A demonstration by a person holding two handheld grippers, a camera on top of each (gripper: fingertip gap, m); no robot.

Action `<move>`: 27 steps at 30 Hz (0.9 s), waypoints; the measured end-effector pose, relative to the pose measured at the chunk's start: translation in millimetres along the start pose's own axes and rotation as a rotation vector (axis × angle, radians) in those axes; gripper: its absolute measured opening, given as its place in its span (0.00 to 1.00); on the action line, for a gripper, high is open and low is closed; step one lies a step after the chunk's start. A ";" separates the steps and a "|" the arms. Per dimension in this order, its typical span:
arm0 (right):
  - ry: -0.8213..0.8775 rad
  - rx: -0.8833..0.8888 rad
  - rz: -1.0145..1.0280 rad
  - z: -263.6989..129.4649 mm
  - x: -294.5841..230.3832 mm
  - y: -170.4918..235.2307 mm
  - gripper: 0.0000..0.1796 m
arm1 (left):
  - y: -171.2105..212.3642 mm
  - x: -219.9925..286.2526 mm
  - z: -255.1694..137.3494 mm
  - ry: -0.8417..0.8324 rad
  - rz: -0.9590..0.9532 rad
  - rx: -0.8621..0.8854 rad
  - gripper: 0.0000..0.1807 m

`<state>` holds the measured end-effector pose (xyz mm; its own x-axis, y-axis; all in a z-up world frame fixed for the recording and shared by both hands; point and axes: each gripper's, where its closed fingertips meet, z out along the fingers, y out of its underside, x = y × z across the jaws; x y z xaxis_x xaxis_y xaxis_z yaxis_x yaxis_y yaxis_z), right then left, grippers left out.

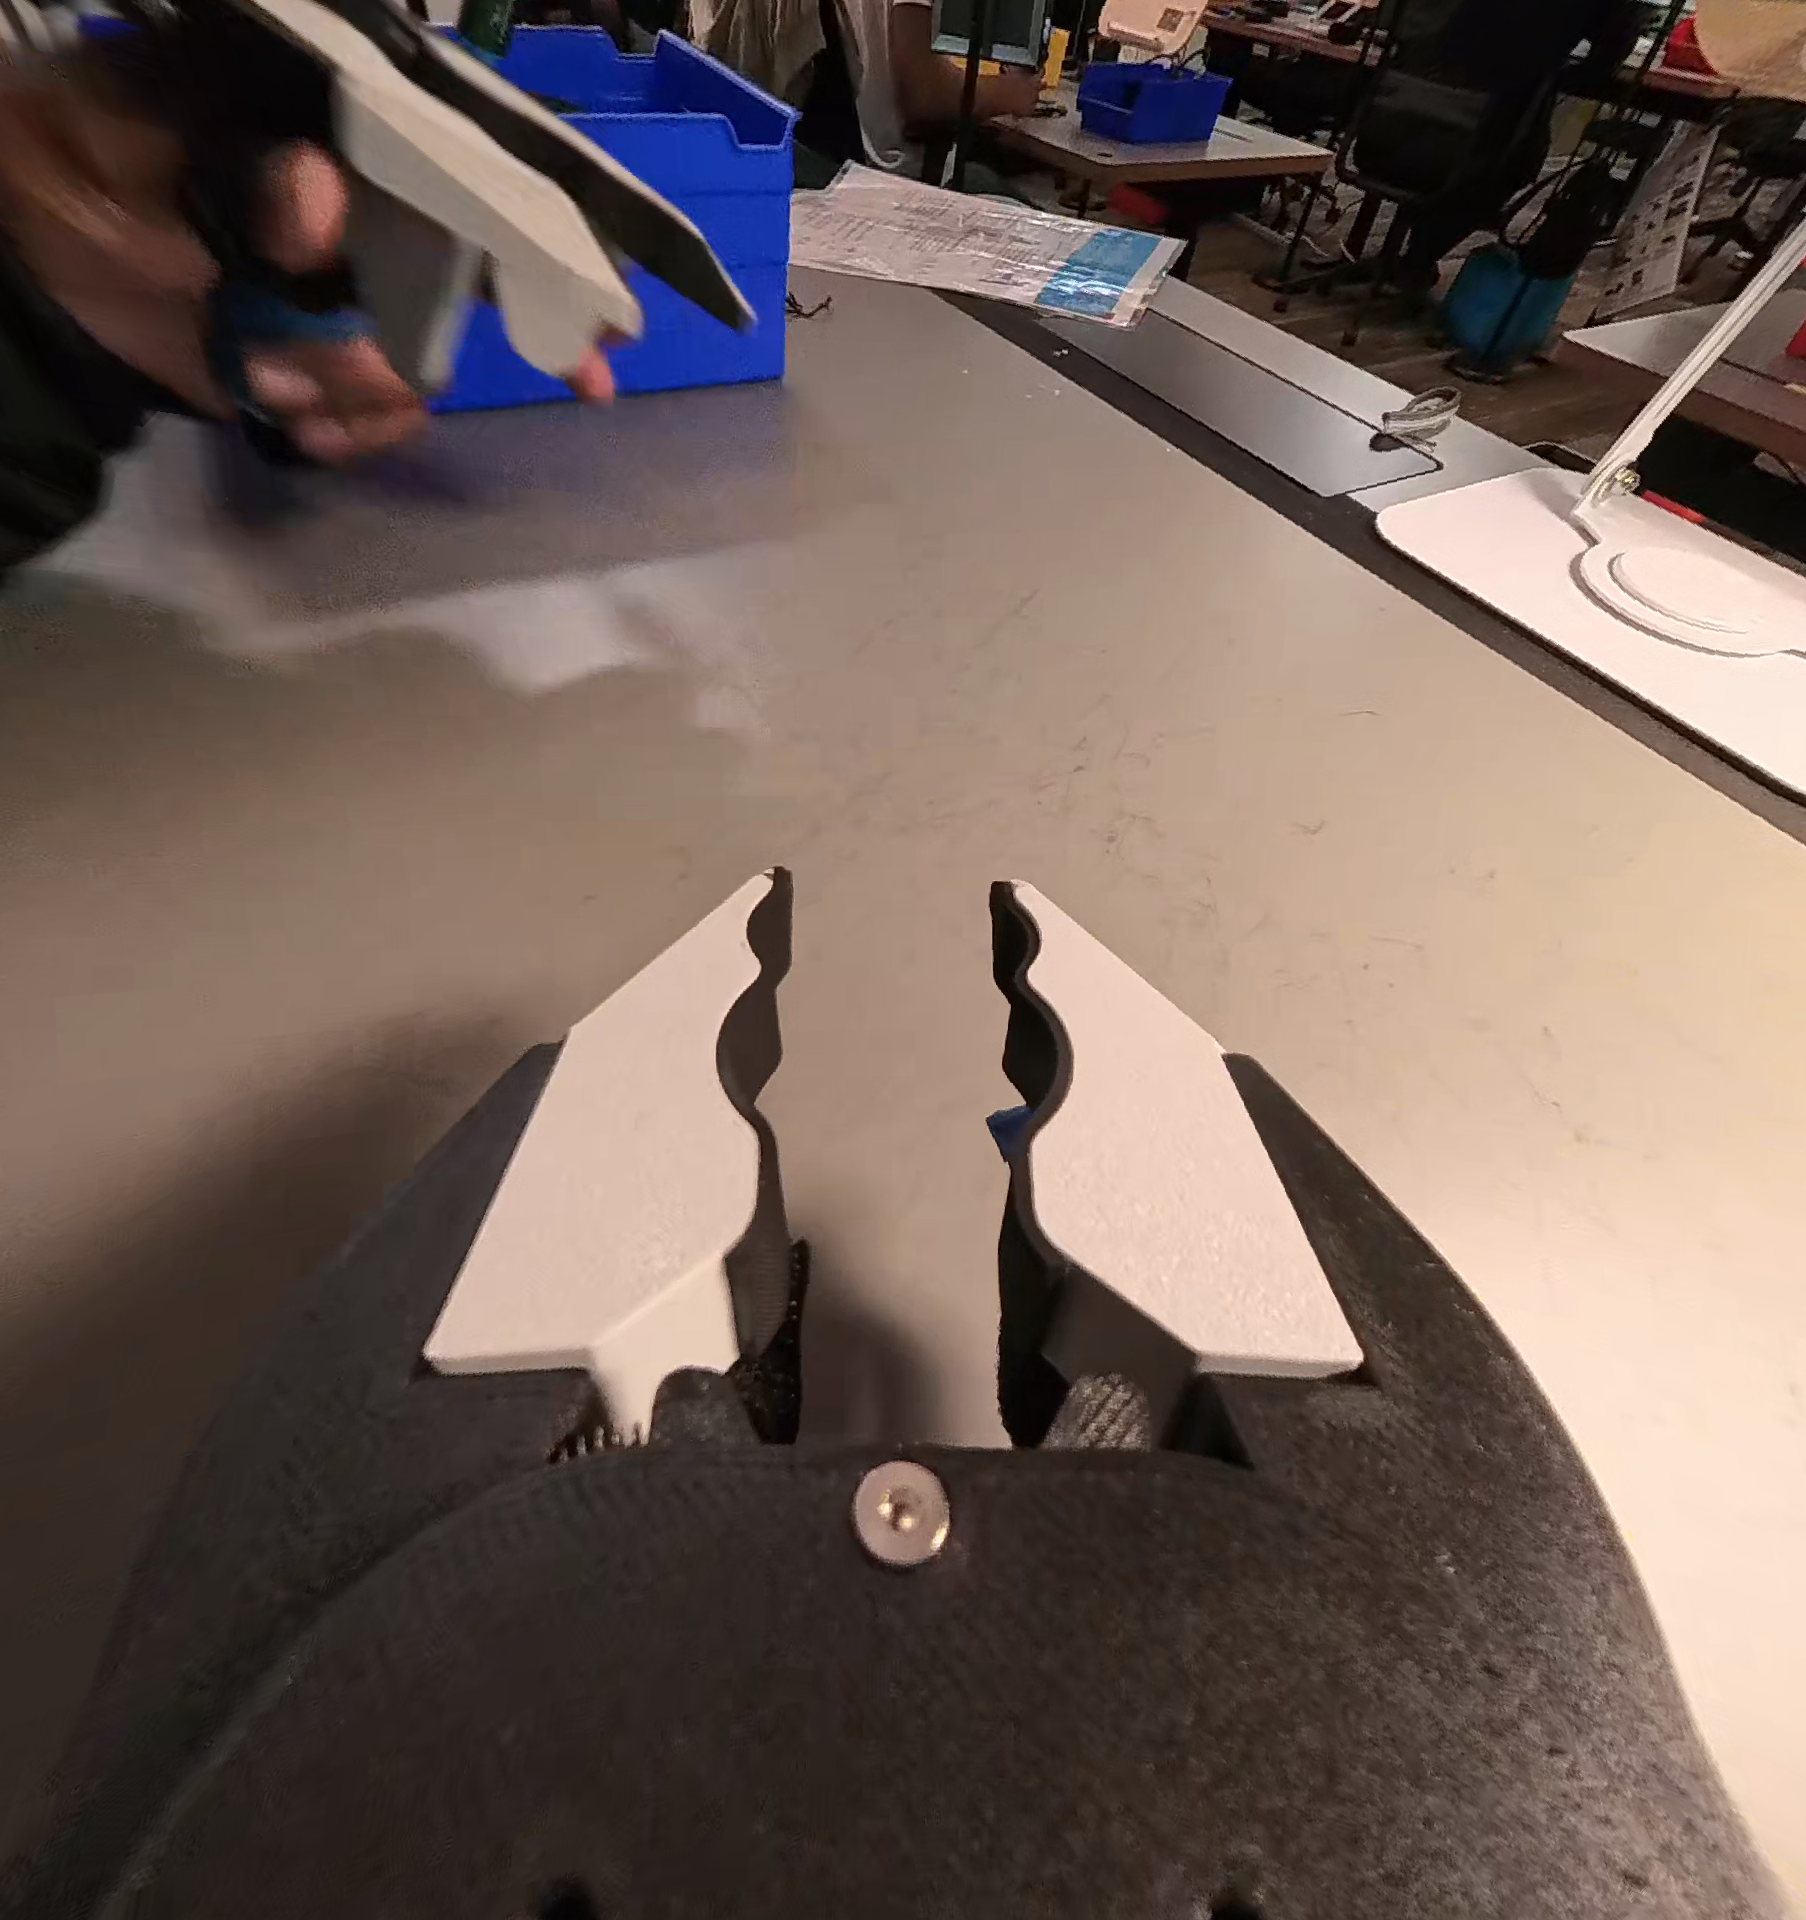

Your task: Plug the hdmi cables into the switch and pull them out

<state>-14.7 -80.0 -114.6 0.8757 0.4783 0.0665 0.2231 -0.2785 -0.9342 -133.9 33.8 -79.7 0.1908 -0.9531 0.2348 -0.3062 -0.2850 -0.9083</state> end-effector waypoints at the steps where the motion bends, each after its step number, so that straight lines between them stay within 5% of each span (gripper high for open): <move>1: -0.005 0.003 -0.001 -0.4 -0.8 -0.4 0.22 | -4.6 0.9 -23.7 -0.048 0.010 0.000 0.35; 6: -0.026 -0.009 -0.001 0.7 -3.7 1.2 0.22 | -39.0 -59.1 -172.0 -0.487 0.090 -0.062 0.37; 9: -0.030 -0.022 -0.017 1.5 -6.4 3.1 0.22 | -28.9 -115.5 -227.9 -0.652 0.025 -0.193 0.39; 16: -0.018 -0.084 -0.075 7.5 -10.9 11.6 0.22 | 41.0 -149.8 -195.4 -0.324 -0.177 -0.377 0.47; 20: -0.017 -0.164 -0.150 14.7 -17.6 23.5 0.22 | 35.4 -149.2 -211.0 -0.294 -0.114 -0.330 0.44; 27: -0.016 -0.241 -0.228 22.0 -22.5 35.5 0.23 | 85.4 -145.6 -197.3 -0.206 -0.028 -0.570 0.37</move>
<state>-35.9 -82.3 -157.0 0.7850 0.5636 0.2572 0.5091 -0.3504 -0.7861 -371.8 128.1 -123.1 0.3651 -0.9215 0.1326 -0.7387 -0.3734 -0.5612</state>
